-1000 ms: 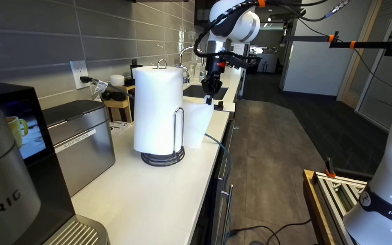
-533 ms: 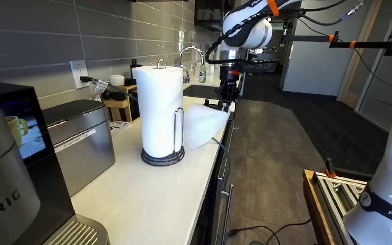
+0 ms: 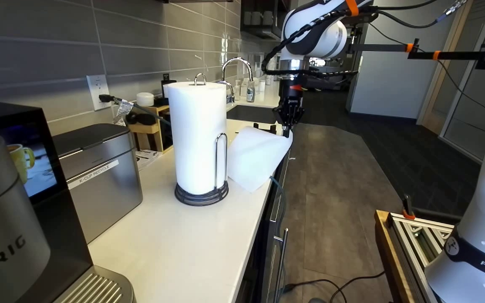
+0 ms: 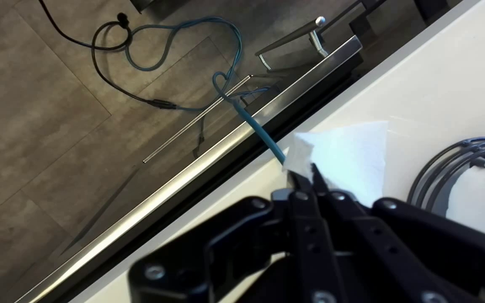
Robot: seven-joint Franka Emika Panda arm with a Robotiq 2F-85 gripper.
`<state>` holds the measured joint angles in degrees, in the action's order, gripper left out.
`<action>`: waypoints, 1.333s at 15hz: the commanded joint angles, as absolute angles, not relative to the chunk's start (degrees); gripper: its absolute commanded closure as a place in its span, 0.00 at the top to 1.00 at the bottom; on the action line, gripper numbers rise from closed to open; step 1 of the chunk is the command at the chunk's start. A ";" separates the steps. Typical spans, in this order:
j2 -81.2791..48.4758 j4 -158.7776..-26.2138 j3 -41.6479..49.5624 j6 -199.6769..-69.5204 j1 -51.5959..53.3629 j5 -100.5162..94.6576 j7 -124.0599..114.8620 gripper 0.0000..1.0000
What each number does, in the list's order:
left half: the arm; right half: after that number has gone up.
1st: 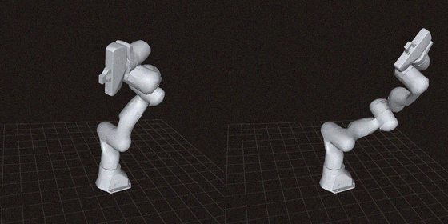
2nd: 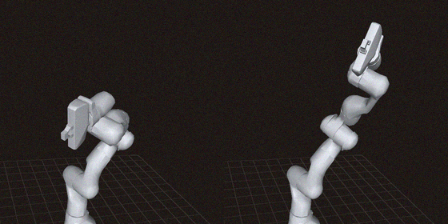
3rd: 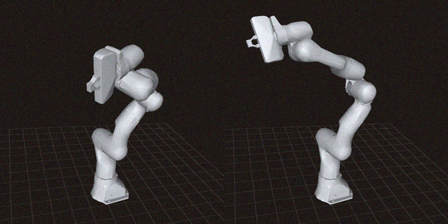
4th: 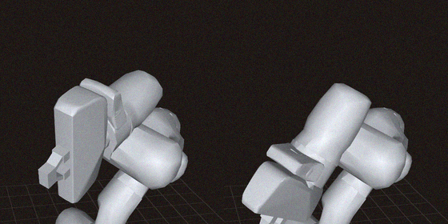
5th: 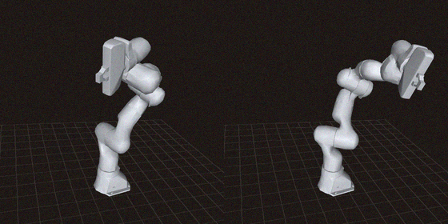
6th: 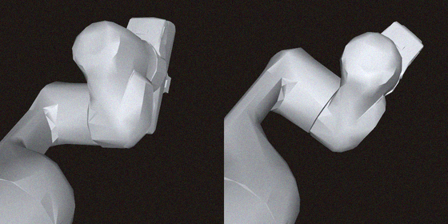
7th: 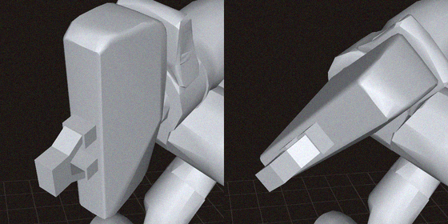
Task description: Tear one paper towel from the roll.
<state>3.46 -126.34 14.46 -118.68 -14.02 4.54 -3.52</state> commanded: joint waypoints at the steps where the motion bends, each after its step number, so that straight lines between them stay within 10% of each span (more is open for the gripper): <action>1: 2.32 -126.08 14.93 -118.21 -14.63 4.56 -4.18 0.00; 20: 1.37 -114.70 15.53 -134.48 -15.43 5.52 1.28 0.00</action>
